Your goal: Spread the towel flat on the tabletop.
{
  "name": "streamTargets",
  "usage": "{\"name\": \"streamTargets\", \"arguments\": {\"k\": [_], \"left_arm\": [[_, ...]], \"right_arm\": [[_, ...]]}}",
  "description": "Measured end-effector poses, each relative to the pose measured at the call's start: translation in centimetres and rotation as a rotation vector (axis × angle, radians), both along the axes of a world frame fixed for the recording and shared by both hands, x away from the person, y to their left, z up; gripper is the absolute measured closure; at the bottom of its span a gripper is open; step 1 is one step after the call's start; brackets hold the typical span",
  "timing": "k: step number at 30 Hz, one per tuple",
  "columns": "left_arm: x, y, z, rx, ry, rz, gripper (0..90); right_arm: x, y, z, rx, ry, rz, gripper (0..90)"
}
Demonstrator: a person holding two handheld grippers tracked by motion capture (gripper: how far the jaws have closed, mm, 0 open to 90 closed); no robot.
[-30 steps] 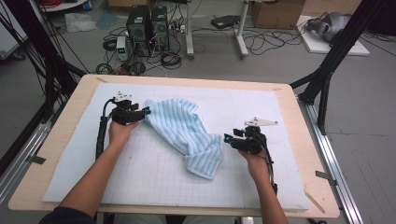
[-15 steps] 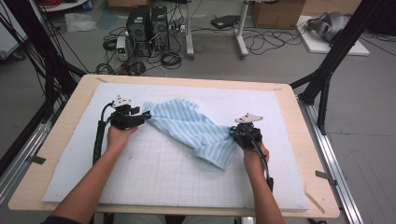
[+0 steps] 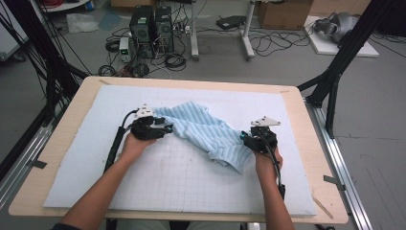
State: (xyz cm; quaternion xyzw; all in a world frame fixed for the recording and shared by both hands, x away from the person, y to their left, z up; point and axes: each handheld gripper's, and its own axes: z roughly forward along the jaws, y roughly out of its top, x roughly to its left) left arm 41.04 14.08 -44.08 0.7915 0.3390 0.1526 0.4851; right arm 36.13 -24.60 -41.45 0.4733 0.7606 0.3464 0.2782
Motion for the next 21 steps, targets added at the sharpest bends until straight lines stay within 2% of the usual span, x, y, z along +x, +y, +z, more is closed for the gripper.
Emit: {"name": "streamTargets", "arguments": {"k": [2,5,6,7,8,9,10,11,13,15,19,21], "left_arm": [[0.1,-1.5,-0.3,0.035,0.01,-0.031,42.0],[0.3,-2.9,-0.6,0.073,0.021,-0.044,38.4],[0.5,-3.3,-0.8,0.096,0.027,-0.048,38.7],[0.6,-3.7,-0.9,0.138,0.037,-0.042,40.7],[0.7,-3.9,-0.9,0.169,0.038,-0.033,46.5],[0.8,-4.0,-0.9,0.179,0.024,-0.03,53.2],[0.9,-3.9,-0.8,0.191,0.014,-0.026,64.3],[1.0,-3.7,-0.6,0.206,-0.001,-0.018,80.0],[1.3,-3.1,-0.4,0.202,-0.008,0.01,85.5],[1.6,-2.4,-0.2,0.187,-0.016,0.037,86.1],[2.6,0.2,0.6,0.125,-0.009,0.13,86.2],[3.0,1.4,0.9,0.105,-0.006,0.164,86.2]], "right_arm": [[-0.3,-0.1,0.2,0.025,-0.003,0.007,52.6],[-0.6,-0.2,0.4,0.063,-0.016,0.016,52.0],[-0.7,-0.2,0.3,0.068,-0.016,0.019,51.6],[-0.7,-0.3,0.2,0.068,-0.015,0.022,51.6],[-0.7,-0.3,0.1,0.077,-0.006,0.027,51.5],[-0.7,-0.4,-0.1,0.076,-0.005,0.032,51.3],[-0.7,-0.4,-0.1,0.084,0.003,0.031,51.3],[-0.7,-0.5,-0.2,0.087,0.002,0.036,51.3],[-0.7,-0.5,-0.2,0.098,0.009,0.039,51.3],[-0.8,-0.3,-0.1,0.1,0.003,0.049,51.5],[-0.8,0.3,-0.1,0.1,0.007,0.075,51.8],[-0.9,0.8,-0.1,0.109,0.01,0.115,51.9]]}}
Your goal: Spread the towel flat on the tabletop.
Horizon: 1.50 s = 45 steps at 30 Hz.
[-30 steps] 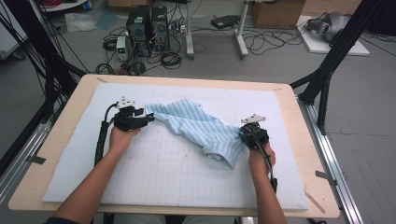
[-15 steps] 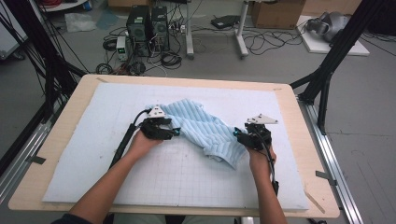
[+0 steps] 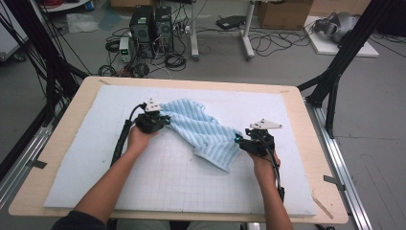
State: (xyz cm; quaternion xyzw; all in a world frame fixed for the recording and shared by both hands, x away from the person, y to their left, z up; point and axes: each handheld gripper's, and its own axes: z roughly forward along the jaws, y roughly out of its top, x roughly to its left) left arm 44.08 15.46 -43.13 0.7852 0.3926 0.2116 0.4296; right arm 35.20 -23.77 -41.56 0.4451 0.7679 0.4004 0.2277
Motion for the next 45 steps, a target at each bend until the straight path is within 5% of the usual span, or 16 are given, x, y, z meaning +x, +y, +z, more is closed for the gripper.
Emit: {"name": "streamTargets", "arguments": {"k": [3,6,9,13,15,18,23,24,25,27,30,32,34,35,40,45], "left_arm": [[0.4,1.7,0.5,-0.035,-0.002,0.042,86.2],[0.5,2.4,0.9,-0.022,-0.008,0.048,86.0],[0.5,2.7,1.0,-0.032,-0.015,0.056,86.0],[0.6,2.8,0.9,-0.032,-0.012,0.063,86.0],[0.7,2.9,0.8,-0.032,-0.011,0.068,86.0],[0.8,3.0,0.7,-0.03,-0.007,0.074,86.0],[1.0,3.3,0.5,-0.036,-0.003,0.088,86.0],[1.0,3.2,0.4,-0.036,0.0,0.088,86.0],[1.0,3.1,0.4,-0.029,-0.001,0.084,86.0],[1.0,2.9,0.4,-0.025,-0.006,0.082,85.9],[1.0,3.0,0.4,-0.029,-0.008,0.083,85.9],[1.0,3.1,0.4,-0.037,-0.006,0.086,85.8],[1.0,3.2,0.4,-0.038,-0.005,0.084,85.8],[1.0,3.2,0.4,-0.038,-0.005,0.084,85.8],[1.1,3.3,0.4,-0.042,-0.006,0.087,85.8],[1.2,3.0,0.2,-0.041,-0.007,0.087,85.8]], "right_arm": [[-0.2,1.6,0.1,0.031,-0.006,0.106,51.9],[-0.5,3.8,0.0,0.051,-0.009,0.225,50.4],[-0.7,5.8,-0.4,0.083,0.024,0.336,44.6],[-1.2,8.4,-1.8,0.048,0.101,0.459,42.4],[-1.4,9.1,-2.3,-0.026,0.105,0.48,55.8],[-1.6,8.9,-2.6,-0.103,0.116,0.493,89.1],[-1.6,6.3,-2.1,-0.117,0.114,0.432,89.3],[-1.6,5.9,-2.0,-0.101,0.12,0.423,82.2],[-1.7,5.4,-1.9,-0.039,0.108,0.408,68.2],[-1.5,5.4,-1.6,0.072,0.128,0.435,54.9],[-1.8,6.9,-2.2,0.002,0.127,0.475,51.2],[-1.9,7.6,-2.8,-0.041,0.143,0.48,57.9],[-2.2,7.7,-2.9,-0.053,0.121,0.509,81.5],[-2.4,7.7,-2.8,-0.074,0.111,0.518,85.6],[-3.0,5.6,-2.2,-0.096,0.103,0.482,87.1],[-3.8,0.3,-1.4,-0.064,0.086,0.337,87.3]]}}
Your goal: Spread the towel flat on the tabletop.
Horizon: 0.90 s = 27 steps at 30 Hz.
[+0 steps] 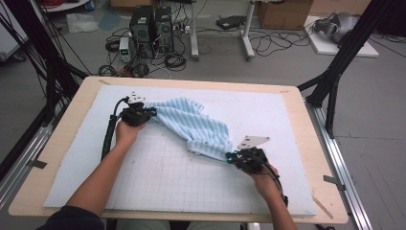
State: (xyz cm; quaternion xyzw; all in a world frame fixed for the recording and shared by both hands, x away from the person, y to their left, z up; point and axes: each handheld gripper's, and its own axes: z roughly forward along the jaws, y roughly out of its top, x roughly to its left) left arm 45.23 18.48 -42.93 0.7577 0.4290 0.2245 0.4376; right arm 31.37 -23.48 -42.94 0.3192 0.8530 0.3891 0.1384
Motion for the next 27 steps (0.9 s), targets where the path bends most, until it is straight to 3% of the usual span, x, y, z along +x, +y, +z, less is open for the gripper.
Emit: {"name": "streamTargets", "arguments": {"k": [1,6,9,12,13,17,21,24,27], "left_arm": [[0.0,-0.3,-0.1,0.002,0.001,-0.006,85.8],[-0.2,-1.6,-0.4,0.018,-0.005,-0.049,85.5],[-0.2,-1.9,-0.5,0.007,-0.006,-0.049,80.6],[-0.1,-1.8,-0.6,-0.008,0.009,-0.025,55.8],[-0.2,-1.5,-0.5,-0.021,0.012,-0.024,52.6],[-0.4,-0.8,0.1,-0.033,-0.002,-0.023,49.4],[-0.8,0.0,0.9,-0.047,-0.024,-0.014,49.2],[-1.3,0.7,1.0,-0.049,-0.05,-0.012,49.6],[-1.8,1.7,0.7,-0.054,-0.058,-0.007,50.0]], "right_arm": [[-0.1,-0.8,0.0,-0.008,-0.006,-0.025,87.3],[-0.2,-3.8,-0.3,-0.152,-0.016,-0.184,87.7],[0.0,-3.9,-0.4,-0.15,-0.019,-0.223,83.1],[0.2,-3.3,-0.1,-0.065,-0.029,-0.201,67.9],[0.2,-3.0,0.0,-0.049,-0.037,-0.19,64.0],[0.5,-0.7,0.9,0.019,-0.083,-0.122,53.5],[0.8,2.7,1.8,0.061,-0.116,-0.023,51.3],[1.4,5.5,2.0,0.063,-0.121,0.041,51.4],[2.3,7.9,1.5,0.006,-0.112,0.083,52.2]]}}
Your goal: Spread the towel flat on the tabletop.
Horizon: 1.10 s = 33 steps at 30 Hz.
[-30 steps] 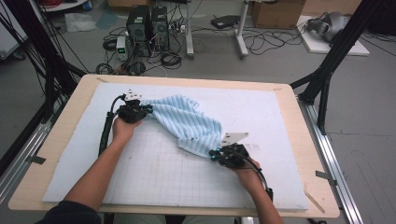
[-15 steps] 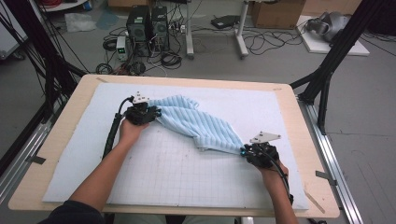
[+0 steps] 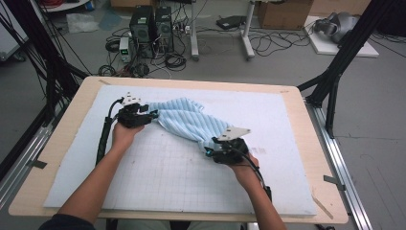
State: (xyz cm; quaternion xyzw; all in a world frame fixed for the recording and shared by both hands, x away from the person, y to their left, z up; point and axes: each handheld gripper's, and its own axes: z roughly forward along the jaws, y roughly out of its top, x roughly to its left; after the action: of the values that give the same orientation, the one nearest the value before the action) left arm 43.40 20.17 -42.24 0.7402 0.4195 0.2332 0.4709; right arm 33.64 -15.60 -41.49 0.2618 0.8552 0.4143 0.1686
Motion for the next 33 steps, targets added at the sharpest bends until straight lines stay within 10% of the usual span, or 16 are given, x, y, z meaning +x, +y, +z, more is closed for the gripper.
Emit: {"name": "streamTargets", "arguments": {"k": [5,9,14,19,23,27,33], "left_arm": [[-0.7,2.1,-0.4,-0.011,0.001,0.028,49.2],[-1.4,3.6,-0.5,-0.006,-0.008,0.047,47.3],[-2.5,4.9,-1.0,0.012,-0.022,0.052,46.7],[-2.9,5.6,-1.0,0.006,-0.016,0.066,46.7],[-3.3,5.3,-0.9,0.003,-0.034,0.049,46.7],[-3.5,4.6,-1.0,0.012,-0.029,0.019,46.6],[-4.3,3.1,-1.2,-0.01,0.001,-0.047,46.3]], "right_arm": [[1.2,1.7,-1.7,-0.118,0.018,-0.029,66.7],[1.6,1.6,-1.8,-0.072,0.072,-0.033,79.1],[1.6,2.1,-1.7,0.138,0.213,0.069,81.9],[0.8,3.8,-0.2,0.387,0.216,0.196,80.2],[0.9,2.7,0.2,0.333,0.168,0.099,78.3],[1.0,1.2,-0.6,0.262,0.214,0.051,71.1],[0.4,-1.9,-0.6,0.334,0.223,0.01,58.2]]}}
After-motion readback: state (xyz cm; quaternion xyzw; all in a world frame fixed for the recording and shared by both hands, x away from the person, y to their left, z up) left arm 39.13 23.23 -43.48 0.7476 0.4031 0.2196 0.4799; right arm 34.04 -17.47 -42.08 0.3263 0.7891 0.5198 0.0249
